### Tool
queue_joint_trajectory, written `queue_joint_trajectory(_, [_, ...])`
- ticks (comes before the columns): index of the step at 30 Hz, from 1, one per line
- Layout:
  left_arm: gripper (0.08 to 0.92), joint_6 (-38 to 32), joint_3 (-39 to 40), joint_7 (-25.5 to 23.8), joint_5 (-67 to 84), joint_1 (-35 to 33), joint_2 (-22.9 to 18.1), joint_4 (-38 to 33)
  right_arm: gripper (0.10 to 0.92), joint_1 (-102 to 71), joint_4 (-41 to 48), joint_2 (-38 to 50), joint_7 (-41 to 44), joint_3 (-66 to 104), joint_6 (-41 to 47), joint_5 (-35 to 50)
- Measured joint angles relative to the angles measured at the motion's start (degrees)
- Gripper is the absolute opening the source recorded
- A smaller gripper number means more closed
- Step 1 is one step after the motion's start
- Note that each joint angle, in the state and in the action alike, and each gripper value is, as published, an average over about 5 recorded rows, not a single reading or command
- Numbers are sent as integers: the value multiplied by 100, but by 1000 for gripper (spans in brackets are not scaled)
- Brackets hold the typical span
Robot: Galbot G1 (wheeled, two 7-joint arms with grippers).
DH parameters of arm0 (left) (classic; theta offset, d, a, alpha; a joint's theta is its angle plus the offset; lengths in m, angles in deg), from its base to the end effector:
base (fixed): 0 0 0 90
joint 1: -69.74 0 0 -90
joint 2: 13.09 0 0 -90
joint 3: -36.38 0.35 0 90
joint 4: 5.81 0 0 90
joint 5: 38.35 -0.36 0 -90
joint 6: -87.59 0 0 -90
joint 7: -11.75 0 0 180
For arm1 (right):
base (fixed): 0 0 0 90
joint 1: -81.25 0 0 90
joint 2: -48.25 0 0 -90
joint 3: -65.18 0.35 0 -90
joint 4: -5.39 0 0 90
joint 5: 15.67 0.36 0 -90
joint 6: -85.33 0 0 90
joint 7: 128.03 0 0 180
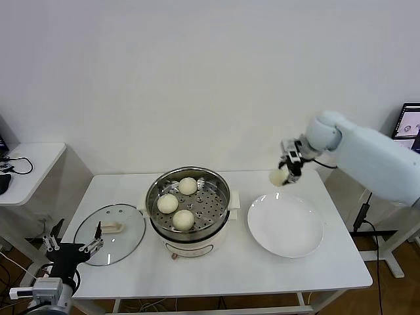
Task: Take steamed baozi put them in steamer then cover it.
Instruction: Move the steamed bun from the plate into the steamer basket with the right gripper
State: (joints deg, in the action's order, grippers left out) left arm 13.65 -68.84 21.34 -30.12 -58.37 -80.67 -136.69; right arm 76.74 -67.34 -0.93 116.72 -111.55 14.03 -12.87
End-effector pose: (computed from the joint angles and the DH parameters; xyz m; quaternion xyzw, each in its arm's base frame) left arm 0.1582 0.1097 -0.2239 0.0791 -0.9793 -0.1700 0.0767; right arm 0.5699 -0.0389 -0.0253 0.4780 -0.5659 0.5974 0.3072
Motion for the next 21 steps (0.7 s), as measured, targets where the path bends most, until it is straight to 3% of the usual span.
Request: queue_joint_trajectory(21, [823,-27,-94,7,1,-97,-87,-40,619,436,-73,-1640,-707,-871,1177,1661])
